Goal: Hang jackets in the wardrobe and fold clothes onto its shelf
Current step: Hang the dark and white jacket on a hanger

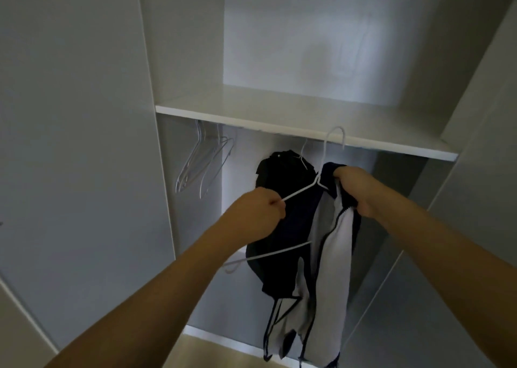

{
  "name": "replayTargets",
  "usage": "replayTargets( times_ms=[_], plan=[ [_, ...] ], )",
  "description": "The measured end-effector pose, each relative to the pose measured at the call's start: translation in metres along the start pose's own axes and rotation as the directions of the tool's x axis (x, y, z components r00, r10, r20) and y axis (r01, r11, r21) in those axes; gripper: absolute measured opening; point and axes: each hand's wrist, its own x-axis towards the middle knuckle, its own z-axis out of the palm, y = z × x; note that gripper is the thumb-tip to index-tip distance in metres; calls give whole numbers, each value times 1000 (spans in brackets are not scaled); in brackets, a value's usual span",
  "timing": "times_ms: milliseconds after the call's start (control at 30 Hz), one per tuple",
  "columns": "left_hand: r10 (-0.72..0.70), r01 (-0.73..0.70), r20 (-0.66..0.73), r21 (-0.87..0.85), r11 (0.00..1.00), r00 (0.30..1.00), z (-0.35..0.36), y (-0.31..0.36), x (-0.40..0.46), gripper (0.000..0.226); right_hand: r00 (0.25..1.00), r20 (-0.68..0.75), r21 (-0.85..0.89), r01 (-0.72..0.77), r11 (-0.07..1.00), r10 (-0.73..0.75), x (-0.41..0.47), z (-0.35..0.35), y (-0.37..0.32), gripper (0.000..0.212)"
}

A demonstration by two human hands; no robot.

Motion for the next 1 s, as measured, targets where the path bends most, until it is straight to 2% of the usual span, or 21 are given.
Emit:
replayTargets(
  times_ms=[33, 100, 133, 200, 233, 300, 333, 400, 433, 467, 500, 533, 567, 633, 667, 700, 767, 833, 867, 933, 1000],
  plan=[
    [7, -6, 10, -87, 996, 1000, 0, -5, 2, 25, 996, -48, -105, 76, 992, -82, -7, -3, 0, 21],
    [70, -68, 6, -173, 983, 998, -4, -13, 2, 25, 936, -111, -399, 265, 878, -333, -18, -12, 5, 22],
    [116, -112, 7, -184, 977, 993, -7, -17, 1, 25, 904, -72, -429, 352, 832, -421, -24, -14, 9, 24],
    [197, -195, 2, -136, 971, 980, -11, -21, 3, 27, 890, 57, -303, 447, 841, -453, -37, -16, 16, 33],
    [228, -228, -13, -74, 971, 974, -11, -21, 4, 26, 890, 80, -267, 454, 850, -450, -40, -15, 18, 39],
    [305, -290, -125, 121, 949, 944, -5, -19, 4, 19, 881, 31, -324, 456, 829, -473, -42, -14, 18, 45],
    [371, -306, -251, 263, 915, 894, 2, -19, 2, 21, 871, -22, -378, 448, 810, -491, -41, -14, 17, 43],
    [520, -271, -529, 477, 836, 671, 24, -25, -7, 44, 845, -148, -467, 398, 790, -513, -39, -15, 15, 42],
    [570, -299, -609, 494, 816, 551, 39, -31, -14, 48, 836, -198, -475, 374, 797, -511, -39, -19, 14, 43],
    [591, -357, -645, 471, 806, 484, 58, -39, -22, 46, 830, -234, -468, 361, 806, -507, -38, -23, 14, 44],
    [579, -405, -645, 418, 813, 499, 79, -48, -31, 44, 827, -260, -459, 348, 818, -498, -38, -27, 14, 44],
    [529, -412, -619, 337, 847, 580, 98, -58, -36, 43, 828, -280, -448, 336, 829, -486, -39, -32, 13, 44],
    [415, -350, -585, 229, 909, 697, 114, -68, -37, 45, 831, -291, -438, 325, 838, -474, -41, -36, 13, 43],
    [80, -98, -432, -20, 995, 898, 132, -81, -31, 60, 835, -297, -416, 324, 850, -464, -47, -43, 12, 44],
    [-69, 25, -265, -169, 985, 962, 136, -82, -26, 70, 836, -296, -399, 331, 855, -462, -50, -45, 11, 44],
    [-163, 130, -68, -348, 928, 984, 138, -82, -19, 74, 838, -294, -382, 337, 861, -459, -54, -47, 10, 44],
    [-201, 305, 239, -566, 766, 950, 142, -84, -5, 57, 847, -281, -337, 353, 873, -452, -62, -50, 7, 44],
    [-173, 327, 324, -517, 791, 930, 146, -84, 3, 24, 855, -274, -292, 363, 885, -441, -68, -55, 3, 43],
    [-146, 314, 352, -487, 815, 925, 146, -84, 3, 17, 859, -279, -279, 356, 892, -430, -71, -58, 2, 43],
    [-123, 327, 398, -497, 804, 909, 142, -83, 5, 12, 857, -301, -279, 340, 898, -418, -75, -65, 0, 41],
    [-165, 350, 366, -525, 776, 916, 130, -77, 11, 13, 850, -314, -292, 337, 895, -422, -79, -75, 3, 39]
  ],
)
